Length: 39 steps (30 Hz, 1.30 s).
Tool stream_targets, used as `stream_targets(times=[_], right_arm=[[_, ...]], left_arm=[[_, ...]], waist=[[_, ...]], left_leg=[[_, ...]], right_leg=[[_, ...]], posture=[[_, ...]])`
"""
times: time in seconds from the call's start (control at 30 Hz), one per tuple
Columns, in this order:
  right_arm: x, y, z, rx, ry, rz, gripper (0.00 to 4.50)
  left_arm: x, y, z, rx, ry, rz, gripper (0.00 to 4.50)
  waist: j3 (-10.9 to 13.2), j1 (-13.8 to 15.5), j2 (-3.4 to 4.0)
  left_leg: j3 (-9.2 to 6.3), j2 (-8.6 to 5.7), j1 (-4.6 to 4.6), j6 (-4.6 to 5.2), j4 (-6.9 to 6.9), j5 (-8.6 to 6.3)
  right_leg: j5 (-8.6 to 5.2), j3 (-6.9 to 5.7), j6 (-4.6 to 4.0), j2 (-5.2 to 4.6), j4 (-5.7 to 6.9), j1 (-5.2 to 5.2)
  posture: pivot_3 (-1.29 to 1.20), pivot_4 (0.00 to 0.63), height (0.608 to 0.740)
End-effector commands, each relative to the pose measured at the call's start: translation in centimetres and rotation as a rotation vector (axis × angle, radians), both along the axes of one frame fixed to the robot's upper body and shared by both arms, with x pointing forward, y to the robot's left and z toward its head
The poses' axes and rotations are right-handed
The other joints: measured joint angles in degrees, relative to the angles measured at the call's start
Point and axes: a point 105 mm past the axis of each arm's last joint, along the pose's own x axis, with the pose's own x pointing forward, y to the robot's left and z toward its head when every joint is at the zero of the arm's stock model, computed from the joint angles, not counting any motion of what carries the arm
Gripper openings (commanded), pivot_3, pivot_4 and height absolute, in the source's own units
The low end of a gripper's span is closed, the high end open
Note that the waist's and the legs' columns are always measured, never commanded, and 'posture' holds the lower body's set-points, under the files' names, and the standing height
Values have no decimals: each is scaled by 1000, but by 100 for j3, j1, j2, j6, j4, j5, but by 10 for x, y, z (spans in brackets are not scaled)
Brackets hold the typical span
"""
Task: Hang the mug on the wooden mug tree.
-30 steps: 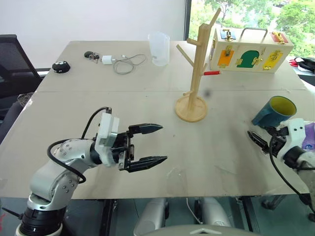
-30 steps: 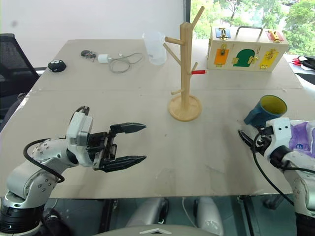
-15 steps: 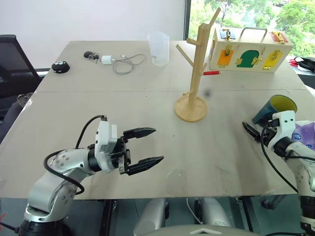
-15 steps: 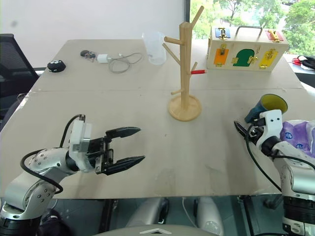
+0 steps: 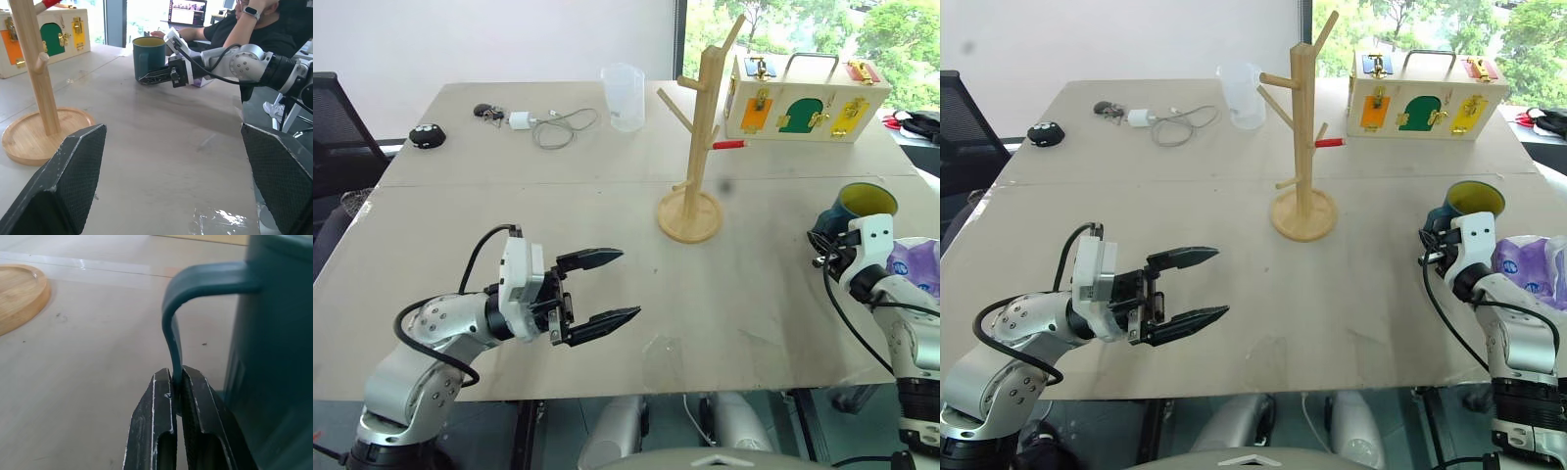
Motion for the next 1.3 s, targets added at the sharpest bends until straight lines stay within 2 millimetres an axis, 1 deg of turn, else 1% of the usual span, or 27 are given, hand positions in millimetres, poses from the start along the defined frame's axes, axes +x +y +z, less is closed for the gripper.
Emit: stream_targets(times=[0.03, 0.1, 0.17, 0.23, 0.3, 0.37, 0.43, 0.53, 0.63, 0.7, 0.77, 0.8, 0.83, 0.87, 0.9, 1.0, 1.07, 1.17, 1.23, 1.3], right_arm=[[-3, 39, 56, -20, -140, 214, 100], [-6, 59, 75, -35, -153, 324, 100], [-6, 82, 98, -41, -160, 426, 100], [-3, 98, 117, -69, -171, 485, 100], [1, 112, 130, -79, -169, 531, 100], [3, 126, 140, -108, -175, 584, 100], [2, 139, 144, -126, -172, 634, 100], [2, 152, 146, -145, -156, 679, 100], [8, 161, 140, -182, -138, 681, 100], [10, 166, 131, -194, -106, 691, 100], [8, 169, 124, -178, -66, 727, 100], [9, 168, 121, -170, -61, 715, 319], [10, 166, 117, -185, -56, 708, 659], [11, 164, 115, -191, -59, 694, 737], [11, 163, 115, -192, -64, 683, 1047], [2, 154, 120, -203, -115, 673, 2422], [-11, 147, 129, -202, -179, 691, 2422], [-28, 134, 142, -142, -220, 706, 2422], [-38, 123, 142, -131, -214, 706, 2422], [-47, 108, 134, -143, -179, 687, 2422]], left_arm=[[-2, 0, 15, -38, -51, 12, 4500], [-3, 2, 17, -50, -53, 17, 4500], [-5, 6, 18, -59, -51, 24, 4500], [-7, 11, 17, -58, -45, 37, 4500], [-8, 15, 15, -60, -40, 60, 4500], [-10, 17, 14, -62, -40, 74, 4500], [-12, 17, 14, -67, -40, 87, 4500], [-15, 17, 13, -70, -41, 108, 4500], [-17, 17, 12, -77, -43, 134, 4500], [-18, 17, 12, -84, -45, 151, 4500], [-18, 18, 13, -87, -49, 169, 4500], [-17, 19, 13, -97, -47, 189, 4500], [-16, 20, 14, -102, -49, 202, 4500], [-15, 21, 15, -104, -52, 216, 4500], [-14, 23, 15, -108, -53, 231, 4500], [-10, 26, 16, -122, -38, 258, 4500], [-7, 28, 17, -136, -16, 266, 4500], [-3, 31, 17, -133, 2, 285, 4500], [-1, 33, 16, -123, 11, 294, 4500], [-1, 36, 12, -102, 27, 302, 4500]], waist=[[7, -22, 12], [10, -50, 16], [10, -70, 16], [10, -66, 15], [8, -26, 11], [9, 19, 9], [10, 35, 8], [10, 26, 8], [10, 3, 8], [10, -15, 8], [10, -14, 9], [10, -14, 9], [10, -14, 8], [9, -11, 8], [9, -3, 6], [9, 18, 6], [9, 47, 7], [10, 37, 8], [9, 27, 7], [8, 27, 4]], left_leg=[[1, 0, -1, 0, 0, 0], [6, 1, 0, 0, -1, 0], [9, 4, 0, 1, -3, 0], [9, 7, 1, 0, -6, 0], [5, 9, -1, 0, -10, 0], [-2, 6, -10, 0, -10, -1], [-6, 2, -20, 1, -7, -1], [-7, -3, -24, 1, -6, -1], [-8, -2, -22, 0, -7, 0], [-6, -2, -18, 0, -8, 0], [-7, -1, -17, -1, -9, 0], [-7, -1, -17, -1, -9, 0], [-7, -1, -18, 0, -8, 0], [-7, -1, -18, -1, -8, 0], [-7, -1, -18, -1, -8, 0], [-8, -2, -20, -1, -7, 0], [-9, -2, -22, 0, -6, 0], [-12, -3, -24, 0, -7, 0], [-11, -3, -21, 0, -7, 0], [-12, -2, -19, 0, -7, -1]], right_leg=[[0, 1, 0, 0, 0, -1], [0, 6, 0, 0, 3, -4], [0, 8, 0, 3, 5, -8], [0, 8, 0, 3, 4, -9], [0, 4, -1, 4, -2, -10], [0, -4, -1, 0, -10, -11], [0, -8, -1, -5, -17, -14], [0, -6, -1, -9, -20, -17], [1, -6, -1, -8, -18, -17], [1, -2, -1, -8, -13, -17], [0, -4, -1, -7, -9, -18], [0, -3, -1, -7, -8, -19], [0, -3, -1, -7, -8, -19], [0, -3, -1, -6, -8, -19], [0, -4, -1, -7, -9, -20], [0, -6, -1, -8, -9, -19], [0, -8, -1, -8, -9, -19], [0, -8, -1, -8, -12, -19], [0, -7, -1, -7, -10, -18], [0, -9, -1, -6, -10, -15]], posture=[[0, 150, 740], [0, 150, 740], [0, 150, 740], [0, 150, 740], [0, 150, 740], [0, 150, 740], [0, 150, 740], [0, 150, 740], [0, 150, 740], [0, 150, 740], [0, 150, 740], [0, 150, 740], [0, 150, 740], [0, 150, 740], [0, 150, 740], [0, 150, 740], [0, 150, 740], [0, 150, 740], [0, 150, 740], [0, 150, 740]])
